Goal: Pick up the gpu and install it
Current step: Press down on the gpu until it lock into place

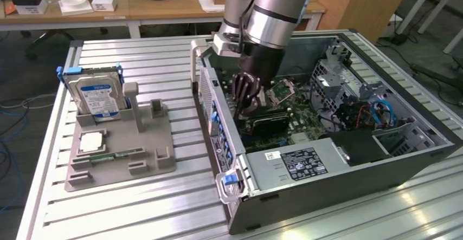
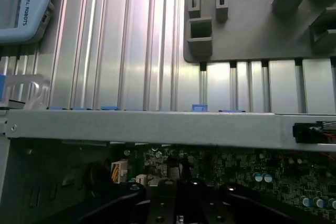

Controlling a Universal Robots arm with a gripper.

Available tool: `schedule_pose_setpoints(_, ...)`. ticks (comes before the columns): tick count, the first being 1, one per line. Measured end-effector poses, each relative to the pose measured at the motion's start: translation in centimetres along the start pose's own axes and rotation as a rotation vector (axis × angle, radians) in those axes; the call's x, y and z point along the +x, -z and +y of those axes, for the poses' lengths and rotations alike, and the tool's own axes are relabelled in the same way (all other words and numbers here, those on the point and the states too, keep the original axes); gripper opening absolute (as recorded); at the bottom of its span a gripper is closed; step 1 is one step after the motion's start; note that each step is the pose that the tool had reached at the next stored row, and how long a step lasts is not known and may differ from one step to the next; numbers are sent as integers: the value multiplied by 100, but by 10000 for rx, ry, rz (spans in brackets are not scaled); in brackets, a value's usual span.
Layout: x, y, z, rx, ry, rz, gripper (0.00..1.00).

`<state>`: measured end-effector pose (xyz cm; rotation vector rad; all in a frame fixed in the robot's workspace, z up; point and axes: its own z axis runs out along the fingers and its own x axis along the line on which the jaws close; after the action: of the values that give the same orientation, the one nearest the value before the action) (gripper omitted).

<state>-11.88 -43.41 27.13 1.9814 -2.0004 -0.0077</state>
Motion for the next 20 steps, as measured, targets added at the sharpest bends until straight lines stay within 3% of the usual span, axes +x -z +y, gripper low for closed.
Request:
schedule_pose_setpoints(8, -38, -32, 121, 1088, -260, 12, 10)
schedule_pose_setpoints(10, -49, -39, 153, 1346, -324, 32, 10)
schedule_pose_setpoints(12, -69, -41, 175, 1562, -385, 91, 10)
schedule_pose_setpoints(14, -102, -34, 184, 1689, -445, 272, 10)
schedule_pose_setpoints(18, -164, -21, 190, 1858, -556, 741, 10)
schedule_pose_setpoints(19, -182, -18, 197, 1919, -587, 833, 10)
schedule_pose_setpoints(20, -192, -19, 201, 1957, -603, 873, 10)
